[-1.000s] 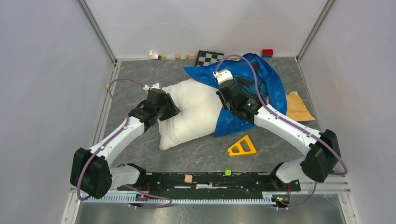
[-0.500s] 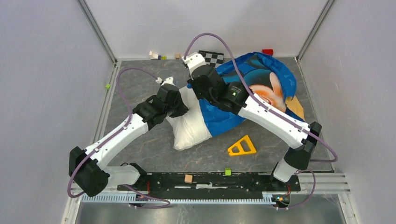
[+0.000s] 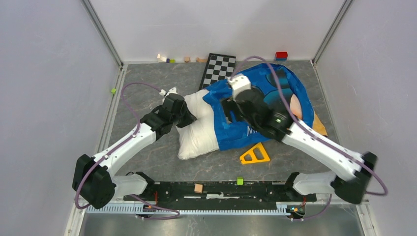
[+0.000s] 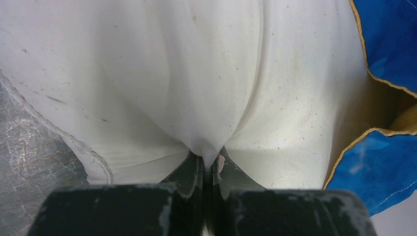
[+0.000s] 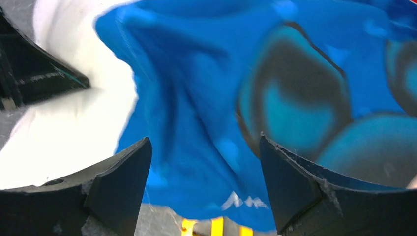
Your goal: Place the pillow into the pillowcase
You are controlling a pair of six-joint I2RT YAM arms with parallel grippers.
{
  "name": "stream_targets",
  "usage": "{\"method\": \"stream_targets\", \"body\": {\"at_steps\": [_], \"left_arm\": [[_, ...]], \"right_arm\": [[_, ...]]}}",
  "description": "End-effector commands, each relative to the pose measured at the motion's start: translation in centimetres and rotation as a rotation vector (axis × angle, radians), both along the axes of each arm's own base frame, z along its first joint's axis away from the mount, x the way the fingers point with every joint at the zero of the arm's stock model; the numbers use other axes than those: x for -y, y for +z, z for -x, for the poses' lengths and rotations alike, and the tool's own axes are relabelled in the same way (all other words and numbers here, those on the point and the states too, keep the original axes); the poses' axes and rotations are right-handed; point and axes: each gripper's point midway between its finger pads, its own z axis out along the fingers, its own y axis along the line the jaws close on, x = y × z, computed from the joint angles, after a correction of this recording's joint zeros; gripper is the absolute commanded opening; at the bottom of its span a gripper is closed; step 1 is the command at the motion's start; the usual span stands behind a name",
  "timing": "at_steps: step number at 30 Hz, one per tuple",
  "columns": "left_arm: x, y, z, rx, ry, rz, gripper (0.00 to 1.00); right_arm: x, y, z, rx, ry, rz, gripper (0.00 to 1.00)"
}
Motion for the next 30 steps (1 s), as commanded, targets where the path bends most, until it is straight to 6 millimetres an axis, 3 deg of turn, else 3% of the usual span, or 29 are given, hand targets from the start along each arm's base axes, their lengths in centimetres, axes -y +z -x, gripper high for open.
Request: {"method": "stream_targets", "body": {"at_steps": [1, 4, 6, 8, 10, 12, 16, 18, 20, 22, 23, 25, 27, 30], "left_arm": [[0.6, -0.3, -0.6, -0.005, 0.02, 0.048, 0.02], [0.6, -0.4, -0.5, -0.009, 0.017, 0.049, 0.02], [0.6, -0.3, -0.5, -0.01, 0.015, 0.05, 0.02], [0.6, -0.4, -0.5, -0.009, 0.016, 0.045, 0.02], [0.5, -0.6, -0.4, -0.015, 0.014, 0.04, 0.02], [0.4, -0.7, -0.3, -0.018, 0.015, 0.038, 0.02], [0.3, -0.6, -0.2, -0.019, 0.015, 0.031, 0.02], [0.1, -0.4, -0.2, -0.013, 0.018, 0.023, 0.02], [0.0, -0.3, -0.3, -0.008, 0.018, 0.016, 0.02], [0.0, -0.2, -0.3, -0.007, 0.016, 0.015, 0.02], [0.0, -0.3, -0.3, -0.009, 0.016, 0.014, 0.02], [0.1, -0.4, -0.4, -0.013, 0.014, 0.01, 0.02], [0.1, -0.5, -0.5, -0.012, 0.015, 0.01, 0.02], [0.4, -0.6, -0.8, -0.01, 0.016, 0.01, 0.03]], "right_arm": [[5.8, 0.3, 2.4, 0.052, -0.14, -0.062, 0.86], [6.1, -2.5, 4.6, 0.01, -0.102, -0.093, 0.8], [5.3, -4.2, 5.7, -0.012, -0.053, -0.113, 0.67], [4.5, -5.4, 6.1, -0.026, -0.022, -0.122, 0.57], [3.9, -6.1, 6.2, -0.026, -0.001, -0.129, 0.55], [3.6, -7.0, 5.9, -0.019, 0.002, -0.112, 0.59], [4.2, -8.8, 4.8, -0.018, -0.05, -0.013, 0.87], [5.3, -9.4, 4.1, 0.004, -0.11, 0.039, 0.91], [6.1, -10.0, 3.5, 0.016, -0.143, 0.073, 0.89], [6.0, -10.0, 3.0, 0.019, -0.143, 0.066, 0.72], [5.8, -9.5, 2.9, 0.019, -0.14, 0.063, 0.54], [5.0, -7.7, 2.7, 0.02, -0.136, 0.047, 0.28], [3.8, -5.2, 2.9, 0.036, -0.109, 0.022, 0.15], [-0.1, -0.7, 4.6, 0.043, 0.013, -0.068, 0.06]]}}
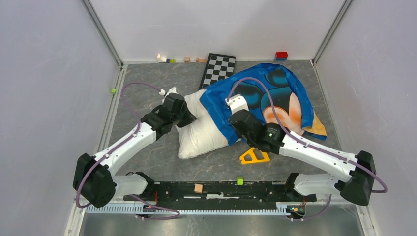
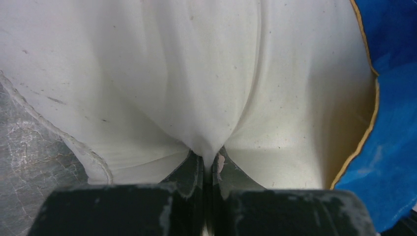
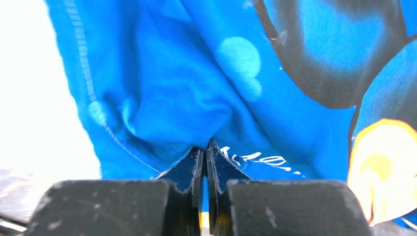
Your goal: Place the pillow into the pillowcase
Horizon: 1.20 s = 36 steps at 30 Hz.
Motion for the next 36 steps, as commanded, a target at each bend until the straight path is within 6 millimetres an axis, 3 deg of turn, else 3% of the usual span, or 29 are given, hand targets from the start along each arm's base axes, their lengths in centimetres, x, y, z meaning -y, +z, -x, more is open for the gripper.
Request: {"method": "stream_targets", "body": {"at_steps": [1, 3, 6, 8, 10, 14, 18, 21, 22, 24, 26, 28, 30, 32, 34, 36], "left_arm": [[0.5, -0.5, -0.7, -0.007, 0.011, 0.002, 0.02], [1.0, -0.2, -0.9, -0.001, 0.007, -0.001, 0.02], [1.8, 0.2, -0.9, 0.009, 0.005, 0.003, 0.02], [2.4, 0.9, -0.7, 0.027, -0.006, 0.009, 0.02], [2.8, 2.0, -0.2, 0.053, -0.029, 0.014, 0.02], [4.2, 5.4, 1.3, 0.116, -0.119, 0.001, 0.02], [6.1, 9.7, 4.4, 0.176, -0.255, 0.004, 0.03], [7.4, 11.9, 6.8, 0.182, -0.364, 0.023, 0.25], [7.6, 12.4, 7.3, 0.19, -0.391, 0.029, 0.34], [7.5, 13.5, 8.1, 0.199, -0.428, 0.042, 0.58], [6.9, 15.1, 8.4, 0.23, -0.443, 0.029, 0.81], [5.9, 16.8, 8.3, 0.272, -0.438, 0.003, 0.95], [5.2, 18.2, 8.1, 0.315, -0.431, -0.024, 1.0], [4.4, 18.5, 7.7, 0.33, -0.418, -0.067, 1.0], [4.0, 17.9, 7.5, 0.319, -0.407, -0.102, 1.0], [3.4, 16.7, 7.6, 0.295, -0.391, -0.127, 1.0]], "right_arm": [[-6.1, 9.6, 1.4, 0.093, 0.136, -0.202, 0.03], [-9.1, 11.8, 3.6, 0.103, 0.228, -0.245, 0.02], [-11.7, 12.2, 5.2, 0.083, 0.314, -0.282, 0.0], [-11.2, 12.1, 4.6, 0.098, 0.276, -0.267, 0.0], [-10.5, 13.6, 3.8, 0.127, 0.237, -0.254, 0.0], [-9.6, 20.2, 2.5, 0.235, 0.19, -0.274, 0.0], [-8.4, 26.2, 0.1, 0.341, 0.136, -0.275, 0.0], [-7.2, 28.2, -3.8, 0.365, 0.107, -0.313, 0.0], [-6.3, 28.1, -5.6, 0.363, 0.079, -0.312, 0.0], [-5.0, 25.9, -9.2, 0.329, 0.03, -0.269, 0.0], [-4.0, 22.0, -12.6, 0.249, -0.008, -0.23, 0.0], [-3.1, 17.6, -15.1, 0.179, -0.049, -0.191, 0.0], [-2.4, 13.6, -16.9, 0.129, -0.079, -0.163, 0.0], [-2.4, 11.1, -18.0, 0.09, -0.085, -0.178, 0.0], [-2.5, 10.2, -18.7, 0.076, -0.089, -0.183, 0.0], [-2.6, 10.4, -19.3, 0.092, -0.094, -0.188, 0.0]]}}
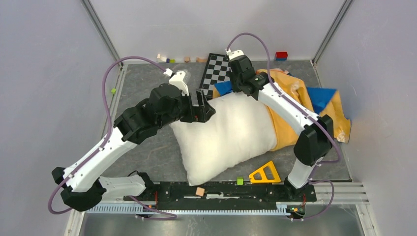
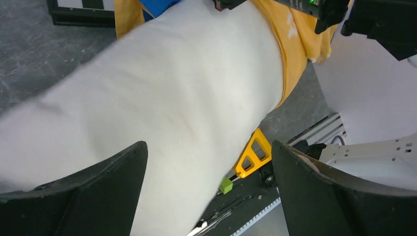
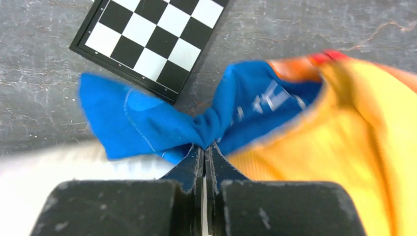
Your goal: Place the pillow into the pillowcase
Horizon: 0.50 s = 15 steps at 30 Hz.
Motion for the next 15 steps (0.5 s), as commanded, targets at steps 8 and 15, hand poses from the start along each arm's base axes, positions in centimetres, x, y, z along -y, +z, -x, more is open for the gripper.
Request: {"method": "stream_targets", "body": {"at_steps": [8, 15], "left_arm": [[-5.5, -9.6, 0.7, -0.106, 0.191, -0.199, 1.0], [-6.7, -16.5, -0.8, -0.224, 0.292, -0.196, 1.0]], "right_arm": [[-2.5, 7.6, -2.9, 0.175, 0.059, -0.145, 0.05], [0.9, 10.4, 0.6, 0.207, 0.02, -0.126, 0.48]]}}
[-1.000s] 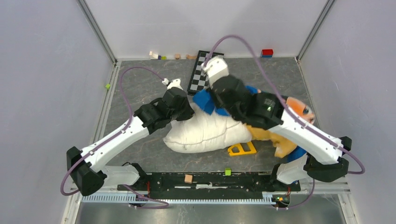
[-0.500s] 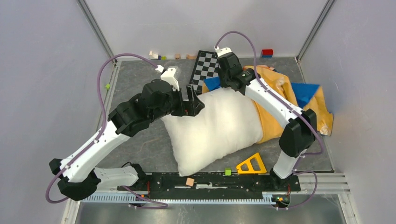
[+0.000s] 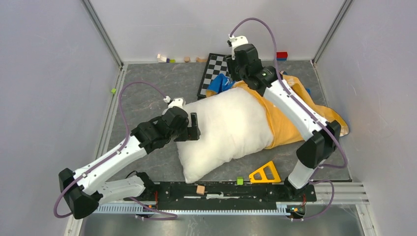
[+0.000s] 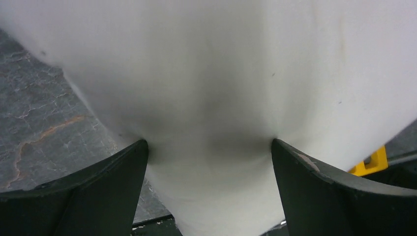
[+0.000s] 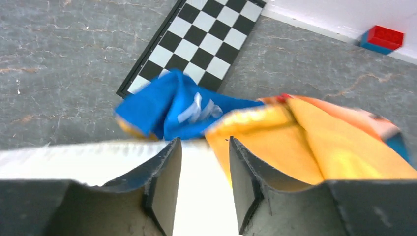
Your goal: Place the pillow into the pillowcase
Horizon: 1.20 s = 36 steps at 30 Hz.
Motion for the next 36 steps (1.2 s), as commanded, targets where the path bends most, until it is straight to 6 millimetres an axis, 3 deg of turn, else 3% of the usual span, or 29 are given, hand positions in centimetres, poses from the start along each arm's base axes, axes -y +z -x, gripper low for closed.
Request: {"method": "stream_targets", "body": {"at_steps": [1, 6, 10, 13, 17, 36], "left_arm": [[-0.5, -2.1, -2.3, -0.008, 0.132, 0.073, 1.0], [-1.2, -4.5, -3.8, -0.033, 0.195, 0.086, 0.97], [-1.3, -5.6, -4.4, -0.05, 0.211, 0.088, 0.82], [-1.1, -6.0, -4.4, -0.056, 0.208, 0.091, 0.7], [-1.0, -6.5, -4.4, -0.067, 0.205, 0.093, 0.64], [-1.4, -6.6, -4.3, -0.071, 0.208, 0.091, 0.63]], "right_arm": [[3.3, 5.4, 3.1, 0.113, -0.044, -0.019, 0.52], [7.8, 3.0, 7.3, 0.104, -0.113, 0.042, 0.55], [9.8, -1.1, 9.5, 0.057, -0.125, 0.106, 0.44], [10.0, -2.9, 10.2, 0.041, -0.105, 0.117, 0.34], [10.0, -4.2, 10.1, 0.027, -0.101, 0.138, 0.33], [11.1, -7.5, 9.7, -0.029, -0.166, 0.216, 0.31]]}}
